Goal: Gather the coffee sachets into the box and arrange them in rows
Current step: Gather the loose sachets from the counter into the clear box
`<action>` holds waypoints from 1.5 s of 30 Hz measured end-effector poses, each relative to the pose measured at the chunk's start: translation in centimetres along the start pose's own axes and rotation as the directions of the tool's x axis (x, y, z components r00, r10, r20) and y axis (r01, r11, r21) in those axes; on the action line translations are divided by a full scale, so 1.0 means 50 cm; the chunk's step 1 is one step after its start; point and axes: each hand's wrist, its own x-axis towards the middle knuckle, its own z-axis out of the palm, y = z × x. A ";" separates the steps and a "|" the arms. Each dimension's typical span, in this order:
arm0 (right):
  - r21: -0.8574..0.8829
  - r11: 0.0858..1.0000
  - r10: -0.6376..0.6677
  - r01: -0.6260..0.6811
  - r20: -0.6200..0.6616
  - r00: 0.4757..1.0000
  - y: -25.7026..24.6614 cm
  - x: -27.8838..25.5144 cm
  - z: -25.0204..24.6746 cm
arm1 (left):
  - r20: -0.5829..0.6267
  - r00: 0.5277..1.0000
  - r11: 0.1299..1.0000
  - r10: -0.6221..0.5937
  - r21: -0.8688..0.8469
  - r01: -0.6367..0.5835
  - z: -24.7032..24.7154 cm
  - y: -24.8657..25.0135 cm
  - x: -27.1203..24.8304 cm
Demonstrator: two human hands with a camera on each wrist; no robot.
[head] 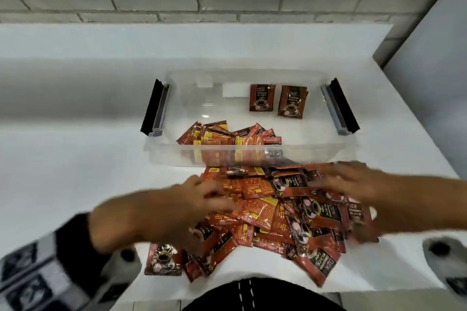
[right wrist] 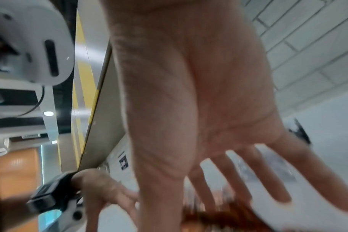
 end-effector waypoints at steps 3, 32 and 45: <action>-0.011 0.994 0.110 -0.110 0.012 0.994 -0.041 0.008 0.088 | 0.045 0.996 0.996 -0.074 0.045 0.072 0.069 0.012 0.011; 0.010 0.999 0.037 -0.044 -0.726 0.686 -0.047 0.044 0.101 | -0.731 0.669 0.925 -0.133 -0.334 -0.181 -0.047 -0.078 -0.088; 0.486 0.754 0.089 0.442 -0.742 0.664 0.011 0.057 -0.163 | -0.603 0.772 0.887 -0.200 -0.446 -0.118 -0.255 -0.121 -0.003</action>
